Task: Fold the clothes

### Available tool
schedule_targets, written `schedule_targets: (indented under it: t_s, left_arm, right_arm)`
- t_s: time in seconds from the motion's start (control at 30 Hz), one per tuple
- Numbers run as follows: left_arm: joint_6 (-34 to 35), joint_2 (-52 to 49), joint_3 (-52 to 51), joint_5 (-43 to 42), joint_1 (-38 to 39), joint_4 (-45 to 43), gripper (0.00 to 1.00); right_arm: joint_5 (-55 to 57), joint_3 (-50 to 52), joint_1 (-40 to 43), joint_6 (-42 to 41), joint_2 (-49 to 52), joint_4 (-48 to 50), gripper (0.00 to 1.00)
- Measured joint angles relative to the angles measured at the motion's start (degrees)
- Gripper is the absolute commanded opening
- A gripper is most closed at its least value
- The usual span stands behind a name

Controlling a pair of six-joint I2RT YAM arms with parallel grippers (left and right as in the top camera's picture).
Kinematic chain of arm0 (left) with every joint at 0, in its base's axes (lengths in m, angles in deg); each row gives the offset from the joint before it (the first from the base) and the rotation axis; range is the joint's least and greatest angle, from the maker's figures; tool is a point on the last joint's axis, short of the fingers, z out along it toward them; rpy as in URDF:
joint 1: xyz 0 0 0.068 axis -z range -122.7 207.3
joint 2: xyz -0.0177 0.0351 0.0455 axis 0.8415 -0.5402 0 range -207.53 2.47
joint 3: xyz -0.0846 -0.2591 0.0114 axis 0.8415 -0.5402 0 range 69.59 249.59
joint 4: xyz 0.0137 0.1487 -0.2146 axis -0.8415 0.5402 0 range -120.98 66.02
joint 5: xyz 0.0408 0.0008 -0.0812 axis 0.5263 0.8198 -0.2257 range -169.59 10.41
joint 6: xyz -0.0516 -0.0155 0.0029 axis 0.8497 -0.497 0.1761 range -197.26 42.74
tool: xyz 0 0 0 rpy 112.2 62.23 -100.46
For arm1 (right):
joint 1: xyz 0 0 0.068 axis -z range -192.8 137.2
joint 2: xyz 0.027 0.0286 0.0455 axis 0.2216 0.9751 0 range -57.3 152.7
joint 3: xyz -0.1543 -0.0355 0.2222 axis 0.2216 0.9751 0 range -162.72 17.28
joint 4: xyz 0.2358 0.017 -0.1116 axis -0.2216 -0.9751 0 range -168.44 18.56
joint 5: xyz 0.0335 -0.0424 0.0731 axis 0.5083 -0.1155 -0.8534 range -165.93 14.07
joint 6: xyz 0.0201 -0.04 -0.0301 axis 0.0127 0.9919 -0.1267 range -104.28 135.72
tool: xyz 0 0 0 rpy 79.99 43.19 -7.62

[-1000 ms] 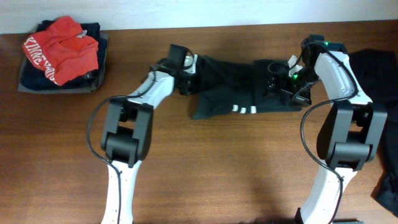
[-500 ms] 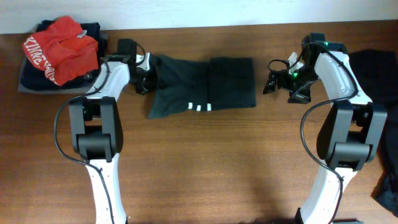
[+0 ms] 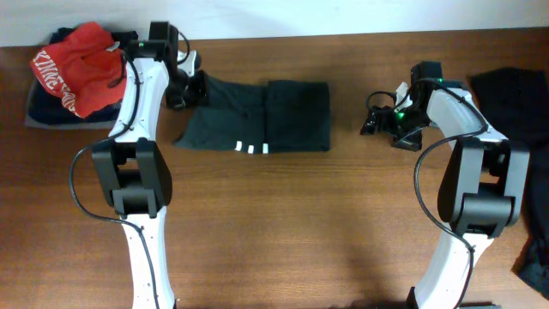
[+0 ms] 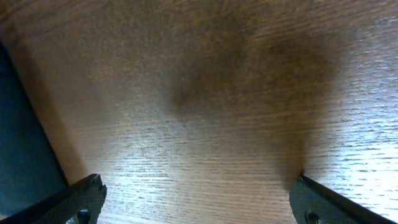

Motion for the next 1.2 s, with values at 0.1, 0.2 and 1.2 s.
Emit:
schedule_targets:
  t_s: [0.1,0.2,1.2]
  left_arm:
    - [-0.2,0.0,4.4,0.4,1.4,2.2,0.0]
    - [-0.3,0.0,7.1,0.4,2.9,3.3,0.01]
    - [-1.9,0.0,11.4,6.8,21.0,1.8,0.0]
  right_arm:
    - [-0.3,2.4,-0.4,-1.1,-1.3,3.5,0.99]
    - [-0.3,4.2,-1.7,-2.4,-2.2,7.0,0.99]
    - [0.9,6.5,-12.9,-12.1,-2.6,14.8,0.77]
